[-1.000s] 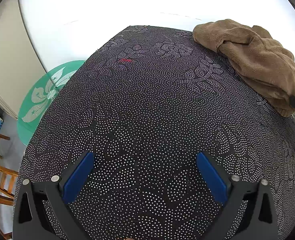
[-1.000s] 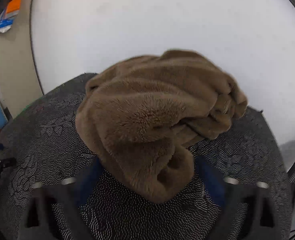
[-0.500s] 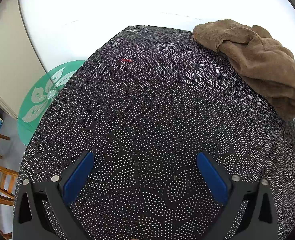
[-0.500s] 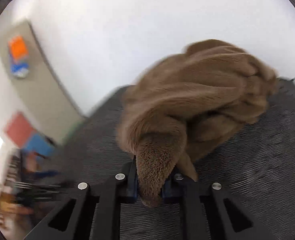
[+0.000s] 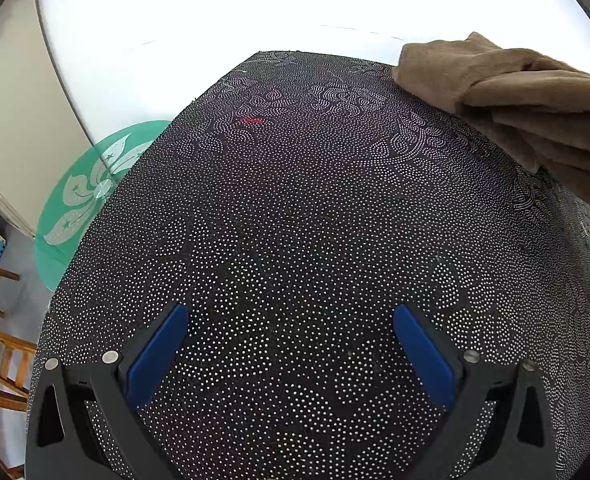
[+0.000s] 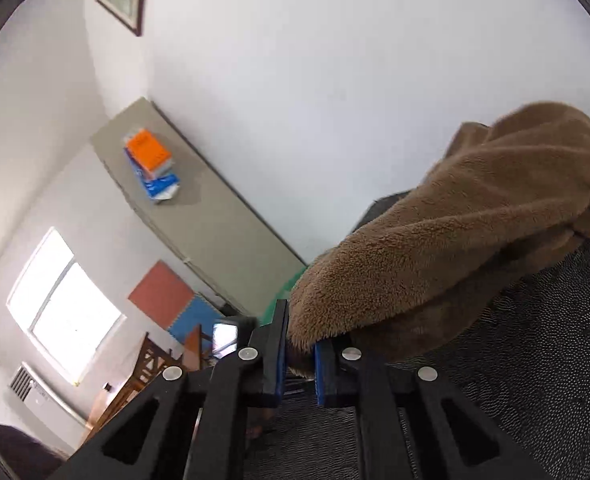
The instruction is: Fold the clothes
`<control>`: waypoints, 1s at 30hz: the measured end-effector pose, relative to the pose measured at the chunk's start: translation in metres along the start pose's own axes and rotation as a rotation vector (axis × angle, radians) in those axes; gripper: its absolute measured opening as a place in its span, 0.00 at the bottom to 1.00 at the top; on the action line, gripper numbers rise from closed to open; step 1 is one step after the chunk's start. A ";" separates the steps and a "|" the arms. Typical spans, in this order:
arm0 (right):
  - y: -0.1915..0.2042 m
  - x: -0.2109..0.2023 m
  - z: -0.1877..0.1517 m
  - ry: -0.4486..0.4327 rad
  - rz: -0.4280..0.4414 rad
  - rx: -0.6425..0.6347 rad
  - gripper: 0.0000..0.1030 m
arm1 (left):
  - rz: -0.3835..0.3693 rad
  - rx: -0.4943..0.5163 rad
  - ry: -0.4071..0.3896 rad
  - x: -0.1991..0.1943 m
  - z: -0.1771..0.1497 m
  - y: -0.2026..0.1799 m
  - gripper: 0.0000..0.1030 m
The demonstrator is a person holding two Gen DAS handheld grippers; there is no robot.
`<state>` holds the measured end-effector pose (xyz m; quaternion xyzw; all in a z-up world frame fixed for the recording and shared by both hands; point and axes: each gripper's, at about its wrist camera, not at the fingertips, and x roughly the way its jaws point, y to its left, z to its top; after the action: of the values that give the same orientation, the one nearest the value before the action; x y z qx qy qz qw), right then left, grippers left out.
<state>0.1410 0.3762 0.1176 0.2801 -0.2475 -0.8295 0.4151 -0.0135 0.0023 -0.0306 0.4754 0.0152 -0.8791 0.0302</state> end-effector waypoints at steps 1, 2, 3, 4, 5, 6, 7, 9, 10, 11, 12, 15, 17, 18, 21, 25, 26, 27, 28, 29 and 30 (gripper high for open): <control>0.006 0.001 -0.004 0.000 -0.002 -0.012 0.11 | 0.000 0.000 0.000 0.000 0.000 0.000 1.00; 0.010 0.001 -0.009 0.004 -0.009 -0.018 0.11 | 0.000 0.000 0.000 0.000 0.000 0.000 1.00; 0.011 0.000 -0.014 0.010 -0.017 -0.021 0.11 | -0.001 0.000 0.000 0.000 0.000 0.000 1.00; 0.010 0.001 -0.021 0.015 -0.017 -0.013 0.11 | -0.001 0.000 0.000 0.000 0.000 0.000 1.00; 0.011 0.000 -0.027 0.019 -0.015 -0.001 0.11 | -0.001 0.000 0.000 0.000 0.000 0.000 1.00; 0.011 0.003 -0.030 0.023 -0.013 0.001 0.11 | -0.001 0.000 0.000 -0.001 0.000 0.000 1.00; 0.012 0.007 -0.032 0.029 -0.011 0.000 0.11 | -0.001 0.000 0.000 -0.001 -0.001 0.000 1.00; 0.015 0.010 -0.039 0.039 0.003 -0.004 0.11 | -0.001 0.000 0.000 -0.001 -0.001 0.000 1.00; 0.020 0.007 -0.046 0.043 0.017 -0.009 0.11 | -0.001 0.000 0.000 -0.002 -0.001 0.000 1.00; 0.025 0.004 -0.052 0.048 0.031 -0.014 0.11 | -0.001 0.000 0.000 -0.002 -0.001 0.001 1.00; 0.030 0.002 -0.058 0.056 0.045 -0.022 0.11 | -0.001 0.000 0.000 -0.002 -0.001 0.001 1.00; 0.047 0.003 -0.081 0.102 0.076 -0.041 0.12 | -0.001 0.000 0.000 -0.002 -0.001 0.001 1.00; 0.049 0.000 -0.098 0.137 0.067 -0.053 0.12 | -0.001 0.000 0.000 -0.002 -0.001 0.001 1.00; 0.046 -0.001 -0.105 0.152 0.048 -0.048 0.12 | -0.001 0.000 0.000 -0.002 -0.001 0.001 1.00; 0.029 -0.003 -0.118 0.181 -0.033 -0.003 0.17 | -0.001 0.000 0.000 -0.002 -0.001 0.001 1.00; 0.006 -0.011 -0.119 0.176 -0.113 0.095 0.99 | 0.000 0.000 0.000 -0.002 -0.002 0.001 1.00; 0.002 -0.015 -0.117 0.157 -0.116 0.110 0.99 | 0.000 0.001 0.000 -0.002 -0.001 0.001 1.00; -0.003 -0.019 -0.115 0.135 -0.128 0.120 0.99 | 0.000 0.001 0.000 -0.002 -0.001 0.001 1.00; -0.007 -0.024 -0.112 0.112 -0.144 0.129 0.99 | 0.000 0.001 0.000 -0.002 -0.001 0.001 1.00; -0.011 -0.028 -0.108 0.089 -0.159 0.138 0.99 | 0.000 0.001 0.000 -0.002 -0.001 0.001 1.00; -0.016 -0.032 -0.104 0.068 -0.173 0.150 0.99 | 0.000 0.001 0.000 -0.002 -0.001 0.001 1.00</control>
<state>0.2175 0.3928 0.0408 0.3586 -0.2695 -0.8314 0.3279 -0.0115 0.0015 -0.0299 0.4756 0.0148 -0.8790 0.0302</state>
